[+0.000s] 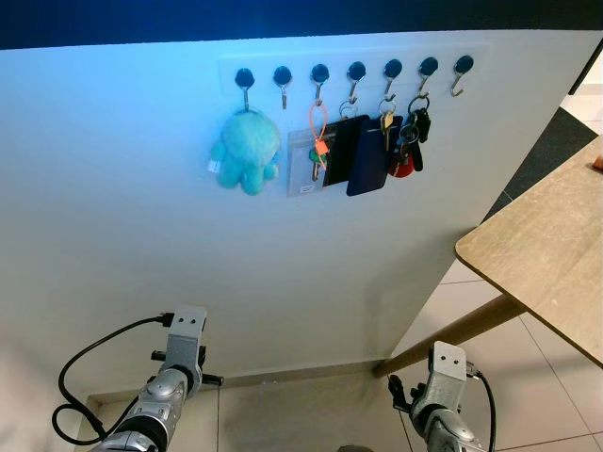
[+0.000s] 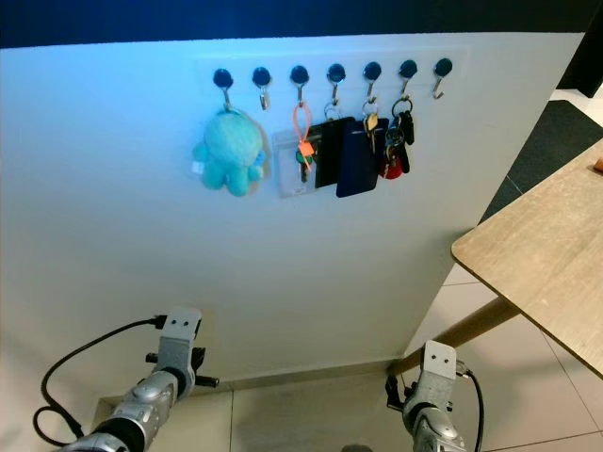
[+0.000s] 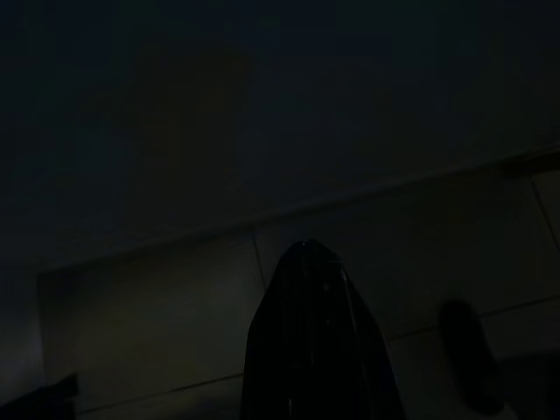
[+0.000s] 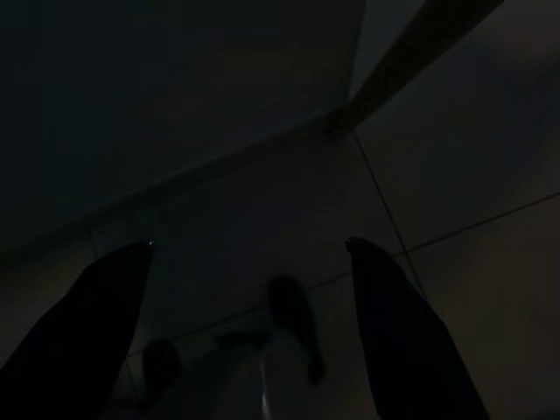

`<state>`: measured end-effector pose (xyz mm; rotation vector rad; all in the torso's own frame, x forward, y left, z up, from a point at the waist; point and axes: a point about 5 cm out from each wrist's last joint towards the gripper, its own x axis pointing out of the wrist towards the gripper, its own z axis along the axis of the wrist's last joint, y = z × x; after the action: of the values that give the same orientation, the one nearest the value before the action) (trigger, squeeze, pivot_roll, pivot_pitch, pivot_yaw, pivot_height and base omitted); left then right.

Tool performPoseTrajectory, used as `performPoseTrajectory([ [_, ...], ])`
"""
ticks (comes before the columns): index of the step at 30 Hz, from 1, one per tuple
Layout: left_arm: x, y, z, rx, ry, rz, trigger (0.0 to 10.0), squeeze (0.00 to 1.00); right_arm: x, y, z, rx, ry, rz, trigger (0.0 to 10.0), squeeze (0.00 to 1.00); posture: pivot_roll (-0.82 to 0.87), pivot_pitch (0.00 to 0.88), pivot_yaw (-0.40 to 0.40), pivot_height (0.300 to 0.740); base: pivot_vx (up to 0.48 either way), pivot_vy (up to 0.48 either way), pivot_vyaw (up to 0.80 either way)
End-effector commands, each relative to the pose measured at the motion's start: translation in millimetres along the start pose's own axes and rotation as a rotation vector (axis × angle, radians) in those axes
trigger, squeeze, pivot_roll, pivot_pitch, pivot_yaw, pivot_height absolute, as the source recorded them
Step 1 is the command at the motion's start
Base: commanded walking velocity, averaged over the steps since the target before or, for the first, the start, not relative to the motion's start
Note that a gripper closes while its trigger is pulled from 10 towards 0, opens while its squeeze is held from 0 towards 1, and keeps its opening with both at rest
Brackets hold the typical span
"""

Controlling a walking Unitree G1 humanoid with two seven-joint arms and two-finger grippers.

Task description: Hang keys on a hook

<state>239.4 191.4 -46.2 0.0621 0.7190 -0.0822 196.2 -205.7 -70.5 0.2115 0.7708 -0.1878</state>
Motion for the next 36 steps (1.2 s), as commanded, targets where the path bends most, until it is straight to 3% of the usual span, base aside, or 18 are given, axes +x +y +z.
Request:
performPoseTrajectory([
  [1,-1.6,-5.0,-9,-0.011,0.015,-0.012,10.0,0.00,-1.6,1.0,-9,-0.026,0.040,0.003,10.0,0.00,0.04,0.005,-0.045,0.740,0.000,0.000,0.00],
  [6,-3.1,-5.9,-15,0.016,0.032,-0.014,10.0,0.00,-2.5,4.2,-15,-0.098,0.077,0.028,10.0,0.00,0.04,0.021,-0.042,0.740,0.000,0.000,0.00],
  [12,-3.3,-13.4,-16,0.063,0.018,-0.052,10.0,0.00,-4.3,-2.3,-18,-0.103,0.086,-0.002,10.0,0.00,0.06,0.006,-0.077,0.740,0.000,0.000,0.00],
  [17,-2.9,-7.7,-14,0.004,0.012,-0.011,10.0,0.00,-4.4,-4.9,-15,-0.076,0.054,-0.028,10.0,0.00,0.06,0.000,-0.059,0.740,0.000,0.000,0.00],
  [28,-1.7,-6.6,-9,0.034,0.007,-0.029,10.0,0.00,-2.7,-7.5,-3,-0.069,-0.022,-0.054,10.0,0.00,0.05,0.000,-0.033,0.740,0.000,0.000,0.00],
  [36,-2.6,-7.7,-13,0.007,0.013,-0.041,10.0,0.00,-2.9,-7.6,-4,-0.091,-0.018,-0.047,10.0,0.00,0.05,0.000,-0.035,0.740,0.000,0.000,0.00],
])
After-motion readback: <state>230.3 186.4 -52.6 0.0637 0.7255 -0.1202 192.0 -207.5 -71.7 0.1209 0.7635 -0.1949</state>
